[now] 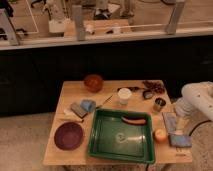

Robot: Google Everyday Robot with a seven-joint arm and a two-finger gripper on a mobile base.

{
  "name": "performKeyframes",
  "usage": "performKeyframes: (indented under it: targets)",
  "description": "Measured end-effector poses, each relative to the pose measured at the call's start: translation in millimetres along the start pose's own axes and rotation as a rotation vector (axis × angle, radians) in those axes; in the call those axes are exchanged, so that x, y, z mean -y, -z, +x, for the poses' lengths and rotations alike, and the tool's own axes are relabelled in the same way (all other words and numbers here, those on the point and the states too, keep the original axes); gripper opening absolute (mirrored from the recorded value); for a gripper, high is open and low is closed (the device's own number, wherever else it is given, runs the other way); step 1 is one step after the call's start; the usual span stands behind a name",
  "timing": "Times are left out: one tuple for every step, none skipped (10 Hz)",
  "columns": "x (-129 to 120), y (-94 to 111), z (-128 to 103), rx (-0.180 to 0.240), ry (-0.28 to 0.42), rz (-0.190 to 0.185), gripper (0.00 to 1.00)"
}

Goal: Wipe table surface with towel

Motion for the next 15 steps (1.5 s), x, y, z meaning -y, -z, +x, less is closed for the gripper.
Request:
performKeyframes:
  targets:
    - [-2,-6,-2,0.003,0.005,-0.009,0.80]
    - [-3,-12,-5,0.010,0.009,-0.008,0.80]
    - [-3,-17,-7,0.020,0.008,-0.006,0.80]
    - [-2,-23,-10,0.041,0.005,-0.004,0.80]
    - [0,-27,-12,0.058,0.001,0.000,0.80]
    - [3,-30,-13,0.068,-0.004,0.004,0.80]
    - [5,-32,-15,0.067,-0.003,0.006,0.80]
    - [9,-34,-17,0.063,-0.003,0.009,0.80]
    - [14,-37,-19,0.055,-0.004,0.013,0.80]
    - [15,-39,-18,0.047,-0.008,0.014,0.80]
    - [17,-43,-15,0.031,-0.013,0.013,0.80]
    - [18,-46,-12,0.019,-0.016,0.010,0.80]
    - [19,-51,-10,0.012,-0.019,0.003,0.80]
    - [19,-56,-9,0.007,-0.019,-0.007,0.80]
    - [19,-61,-4,0.002,-0.028,-0.019,0.80]
